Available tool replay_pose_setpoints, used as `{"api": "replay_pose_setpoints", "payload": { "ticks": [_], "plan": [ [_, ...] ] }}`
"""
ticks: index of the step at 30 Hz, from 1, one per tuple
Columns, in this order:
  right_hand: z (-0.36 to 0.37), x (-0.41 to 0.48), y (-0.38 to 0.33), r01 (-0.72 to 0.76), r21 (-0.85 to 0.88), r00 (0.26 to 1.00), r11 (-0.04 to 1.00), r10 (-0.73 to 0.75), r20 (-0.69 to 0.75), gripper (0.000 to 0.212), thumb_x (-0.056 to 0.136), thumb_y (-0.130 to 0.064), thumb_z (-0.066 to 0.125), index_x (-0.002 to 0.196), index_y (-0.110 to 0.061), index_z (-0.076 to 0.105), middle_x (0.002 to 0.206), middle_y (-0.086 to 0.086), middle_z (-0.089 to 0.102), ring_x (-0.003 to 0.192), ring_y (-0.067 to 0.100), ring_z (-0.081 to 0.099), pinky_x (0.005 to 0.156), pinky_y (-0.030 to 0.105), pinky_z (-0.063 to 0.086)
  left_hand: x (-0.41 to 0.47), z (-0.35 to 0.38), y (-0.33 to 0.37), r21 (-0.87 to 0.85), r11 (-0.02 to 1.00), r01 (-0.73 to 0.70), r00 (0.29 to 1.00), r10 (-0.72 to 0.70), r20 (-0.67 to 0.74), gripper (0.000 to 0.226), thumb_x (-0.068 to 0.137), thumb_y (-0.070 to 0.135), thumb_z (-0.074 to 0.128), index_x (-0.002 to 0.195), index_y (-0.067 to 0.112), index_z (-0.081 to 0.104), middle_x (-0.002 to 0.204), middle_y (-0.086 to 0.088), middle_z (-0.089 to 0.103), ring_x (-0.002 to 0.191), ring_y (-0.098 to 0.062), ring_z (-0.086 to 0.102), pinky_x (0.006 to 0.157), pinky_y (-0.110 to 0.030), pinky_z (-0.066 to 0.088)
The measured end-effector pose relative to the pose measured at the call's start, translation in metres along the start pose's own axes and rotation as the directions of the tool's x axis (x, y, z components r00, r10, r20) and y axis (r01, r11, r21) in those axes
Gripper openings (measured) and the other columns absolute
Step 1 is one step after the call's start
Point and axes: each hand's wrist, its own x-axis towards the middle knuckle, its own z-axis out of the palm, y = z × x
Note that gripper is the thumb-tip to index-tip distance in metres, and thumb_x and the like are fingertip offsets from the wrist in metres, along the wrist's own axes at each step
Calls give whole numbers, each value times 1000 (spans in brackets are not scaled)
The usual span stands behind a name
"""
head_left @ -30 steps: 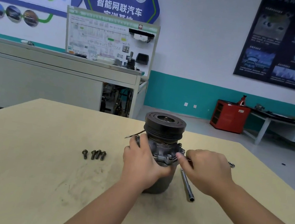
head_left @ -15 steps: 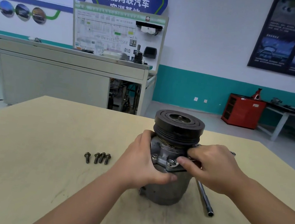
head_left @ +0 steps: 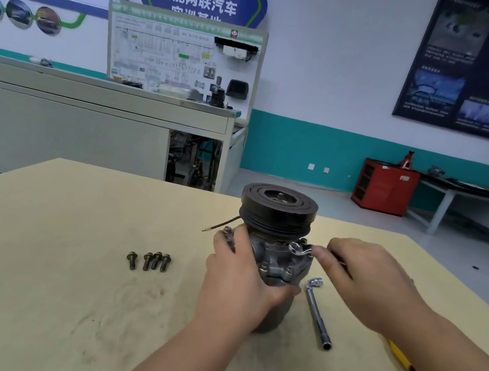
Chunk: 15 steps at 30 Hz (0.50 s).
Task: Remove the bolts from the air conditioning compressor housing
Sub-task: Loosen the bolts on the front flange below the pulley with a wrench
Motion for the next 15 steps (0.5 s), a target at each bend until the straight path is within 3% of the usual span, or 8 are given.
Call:
{"api": "replay_pose_setpoints", "payload": {
  "ticks": [3,5,8,11,13,15],
  "plan": [
    [-5,-11,-9,-79,90,993,993,71,90,43,97,-48,29,63,-24,37,64,-6,43,62,9,42,57,32,30,-14,1,8,121,992,28,999,-32,32,104,63,67,70,135,29,5,145,-16,20,111,-34,54,89,-35,45],
    [-8,-15,-16,-162,97,981,982,149,128,44,99,-45,30,63,-21,38,65,-3,44,66,17,46,60,34,33,-19,-3,10,169,985,27,997,-38,64,102,71,64,66,137,31,-5,152,-20,9,113,-36,55,88,-34,44],
    [-9,-17,-31,-233,21,960,972,227,166,45,101,-44,27,64,-20,37,75,4,49,78,27,51,65,32,34,-24,-6,16,280,960,22,997,-43,70,92,82,61,55,143,24,-3,153,-28,7,119,-36,50,94,-35,41],
    [-5,-18,-44,-282,-10,940,959,278,199,45,101,-44,27,64,-20,35,81,7,53,78,27,49,64,31,34,-25,-4,19,396,918,10,998,-32,49,84,87,63,44,145,20,1,154,-29,5,136,-42,26,106,-44,30],
    [-1,-20,-48,-294,-83,929,952,305,210,42,102,-43,24,75,-19,45,93,8,58,91,28,56,65,32,34,-24,-2,16,373,927,26,997,-51,59,84,87,64,43,145,21,1,155,-27,-5,141,-47,11,109,-49,27],
    [4,-22,-51,-267,-183,932,946,302,202,37,104,-37,23,103,-16,53,111,8,60,108,27,57,71,32,36,-23,0,12,306,951,43,995,-67,68,85,85,67,45,142,26,-2,155,-24,-13,141,-47,9,108,-49,28]
  ]
}}
